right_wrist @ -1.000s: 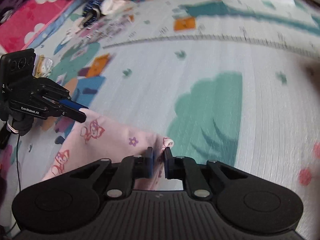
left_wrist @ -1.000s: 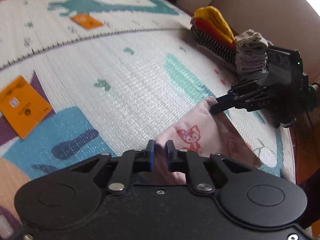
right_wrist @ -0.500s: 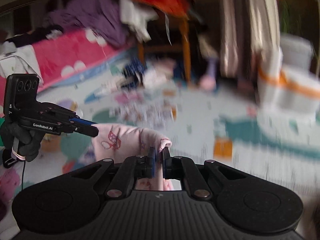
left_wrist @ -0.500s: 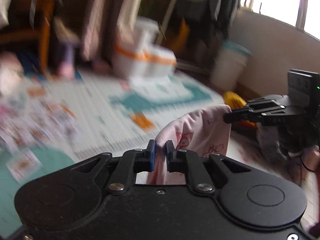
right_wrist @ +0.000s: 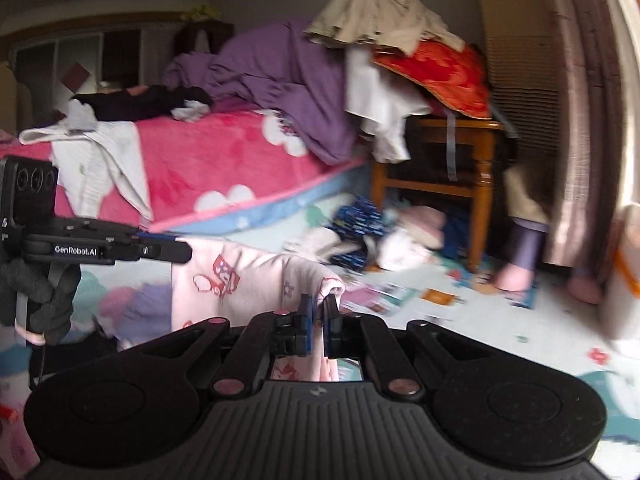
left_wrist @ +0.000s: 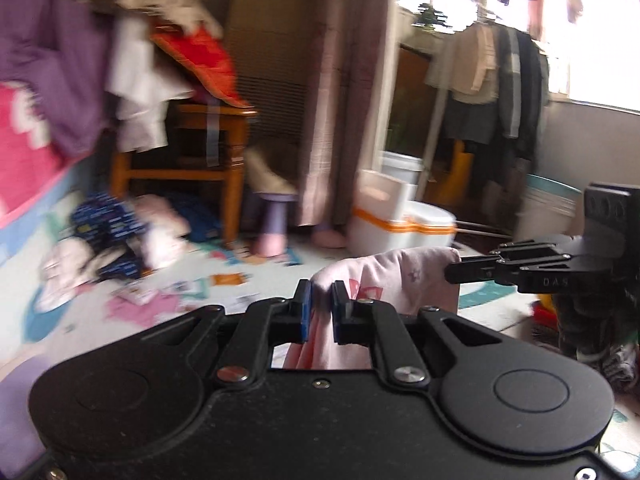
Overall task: Fold clothes
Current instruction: 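Carry the folded shirt with both grippers to the clothes stack and lower it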
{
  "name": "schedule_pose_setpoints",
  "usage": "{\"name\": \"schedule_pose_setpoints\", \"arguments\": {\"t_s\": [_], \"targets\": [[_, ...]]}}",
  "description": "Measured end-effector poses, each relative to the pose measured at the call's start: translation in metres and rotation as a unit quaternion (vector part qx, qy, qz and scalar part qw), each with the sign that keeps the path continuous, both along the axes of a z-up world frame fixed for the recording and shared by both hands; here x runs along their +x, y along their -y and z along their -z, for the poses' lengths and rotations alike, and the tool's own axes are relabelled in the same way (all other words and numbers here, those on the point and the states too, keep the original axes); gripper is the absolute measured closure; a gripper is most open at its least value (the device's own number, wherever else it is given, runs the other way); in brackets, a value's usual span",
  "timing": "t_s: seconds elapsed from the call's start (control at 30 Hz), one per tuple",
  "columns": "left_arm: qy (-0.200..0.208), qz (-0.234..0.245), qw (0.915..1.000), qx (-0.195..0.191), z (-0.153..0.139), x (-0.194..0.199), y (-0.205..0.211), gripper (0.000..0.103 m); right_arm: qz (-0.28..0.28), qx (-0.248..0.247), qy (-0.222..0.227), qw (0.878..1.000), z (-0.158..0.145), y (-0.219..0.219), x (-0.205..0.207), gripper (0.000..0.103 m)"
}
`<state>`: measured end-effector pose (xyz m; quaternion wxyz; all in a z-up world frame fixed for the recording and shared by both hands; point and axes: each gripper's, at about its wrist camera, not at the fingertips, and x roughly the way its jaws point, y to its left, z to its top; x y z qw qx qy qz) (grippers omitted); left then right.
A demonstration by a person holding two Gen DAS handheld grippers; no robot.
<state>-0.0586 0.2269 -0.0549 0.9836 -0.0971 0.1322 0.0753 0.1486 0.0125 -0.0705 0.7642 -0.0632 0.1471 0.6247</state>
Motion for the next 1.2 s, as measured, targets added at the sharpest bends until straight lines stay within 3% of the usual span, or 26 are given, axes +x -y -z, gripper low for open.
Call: {"name": "schedule_pose_setpoints", "arguments": {"t_s": [0.27,0.47,0.63,0.77,0.8,0.83,0.87,0.9,0.93,0.97,1.0,1.07,1.17,1.2], "targets": [[-0.028,-0.104,0.9939,-0.023,0.013,-0.091,-0.054,0.095,-0.066,0.006,-0.032,0.997,0.024,-0.087,-0.06,0.096],[-0.021,-0.156,0.9867,-0.038,0.02,-0.142,-0.092,0.095,-0.106,0.017,-0.039,0.994,0.018,-0.142,-0.091,0.096],[-0.008,-0.185,0.9815,-0.05,0.013,-0.163,-0.129,0.095,-0.12,0.021,-0.038,0.992,0.007,-0.196,-0.094,0.096],[-0.01,-0.258,0.9653,-0.043,0.025,-0.147,-0.204,0.092,-0.089,-0.012,-0.046,0.995,0.013,-0.279,-0.077,0.096],[-0.024,-0.272,0.9604,-0.056,0.039,-0.142,-0.223,0.086,-0.069,-0.034,-0.048,0.996,0.018,-0.303,-0.07,0.092],[-0.054,-0.288,0.9525,-0.084,0.054,-0.14,-0.236,0.074,-0.056,-0.046,-0.06,0.996,0.021,-0.314,-0.064,0.089],[-0.083,-0.303,0.9428,-0.111,0.069,-0.139,-0.248,0.074,-0.044,-0.056,-0.075,0.995,0.023,-0.323,-0.058,0.089],[-0.097,-0.309,0.9376,-0.128,0.081,-0.142,-0.252,0.074,-0.038,-0.055,-0.082,0.994,0.025,-0.321,-0.057,0.089],[-0.092,-0.306,0.9393,-0.126,0.089,-0.151,-0.243,0.07,-0.033,-0.052,-0.087,0.994,0.027,-0.316,-0.057,0.087],[-0.093,-0.311,0.9382,-0.119,0.095,-0.158,-0.234,0.052,-0.028,-0.049,-0.093,0.994,0.029,-0.311,-0.057,0.086],[-0.093,-0.317,0.9371,-0.113,0.102,-0.166,-0.225,0.048,-0.028,-0.057,-0.1,0.993,0.036,-0.308,-0.06,0.081],[-0.091,-0.325,0.9317,-0.134,0.113,-0.176,-0.22,0.048,-0.026,-0.084,-0.12,0.989,0.057,-0.303,-0.065,0.071],[-0.08,-0.329,0.9222,-0.187,0.125,-0.182,-0.224,0.048,-0.009,-0.094,-0.204,0.974,0.084,-0.296,-0.072,0.066],[-0.074,-0.336,0.9174,-0.201,0.128,-0.185,-0.226,0.048,-0.001,-0.087,-0.229,0.97,0.089,-0.292,-0.075,0.061]]}}
